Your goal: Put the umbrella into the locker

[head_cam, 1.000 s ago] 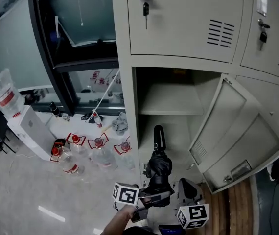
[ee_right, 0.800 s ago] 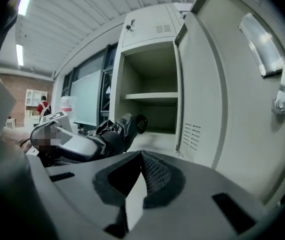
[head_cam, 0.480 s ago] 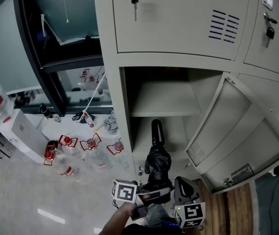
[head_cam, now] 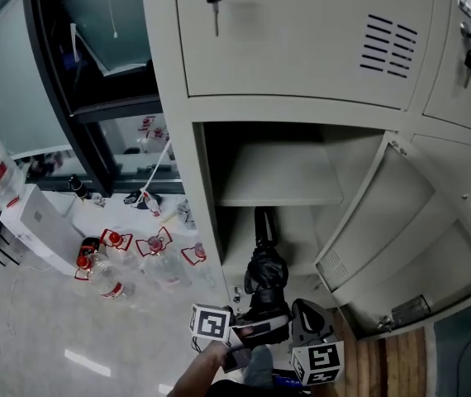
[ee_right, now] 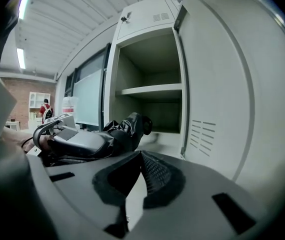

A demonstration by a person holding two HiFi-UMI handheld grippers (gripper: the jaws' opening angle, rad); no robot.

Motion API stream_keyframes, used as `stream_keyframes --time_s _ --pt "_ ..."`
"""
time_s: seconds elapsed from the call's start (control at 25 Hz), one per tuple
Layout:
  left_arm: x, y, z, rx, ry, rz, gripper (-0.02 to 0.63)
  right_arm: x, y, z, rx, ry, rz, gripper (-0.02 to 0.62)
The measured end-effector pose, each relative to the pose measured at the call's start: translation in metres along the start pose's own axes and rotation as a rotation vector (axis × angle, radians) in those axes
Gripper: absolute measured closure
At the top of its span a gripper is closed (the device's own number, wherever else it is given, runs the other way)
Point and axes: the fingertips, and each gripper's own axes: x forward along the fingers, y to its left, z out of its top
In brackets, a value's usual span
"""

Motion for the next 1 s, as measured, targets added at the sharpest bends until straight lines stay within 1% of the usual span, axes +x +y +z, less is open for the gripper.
stream_keyframes --time_s 0.08,0.16,0.24,0.32,0.44,0.52,0.64,0.76,0.88,1.0 --pt "0.001 0.004 0.004 -0.009 -0.005 0.010 0.334 0.003 -0.003 0.001 0.003 -0.001 0.003 0.594" --pt "0.002 0.008 0.008 -0.037 -0.016 0.021 0.334 0.006 -0.006 0.001 0.004 0.000 0.005 0.594" --pt "0.005 0.010 0.011 -0.062 -0.023 0.017 0.334 0.008 -0.009 0.001 0.009 0.001 0.006 0.594" --pt "0.008 0.012 0.015 -0.066 -0.025 0.007 0.334 0.011 -0.011 0.000 0.014 0.004 0.009 0.594" --pt "0.009 0.017 0.018 -0.117 -0.037 0.011 0.334 0.016 -0.013 0.000 0.018 0.007 0.014 0.594" --pt "0.011 0.020 0.022 -0.136 -0.045 0.010 0.334 0.020 -0.014 0.001 0.018 0.008 0.014 0.594" --pt "0.013 0.025 0.031 -0.140 -0.055 0.000 0.334 0.025 -0.018 0.002 0.019 0.011 0.012 0.594" --pt "0.014 0.031 0.041 -0.116 -0.062 -0.008 0.334 0.029 -0.022 0.002 0.025 0.016 0.006 0.594" --pt "0.016 0.031 0.050 -0.164 -0.086 -0.024 0.334 0.033 -0.025 0.002 0.031 0.018 0.008 0.594" --pt "0.018 0.033 0.058 -0.174 -0.099 -0.035 0.334 0.038 -0.026 0.003 0.030 0.022 0.013 0.594"
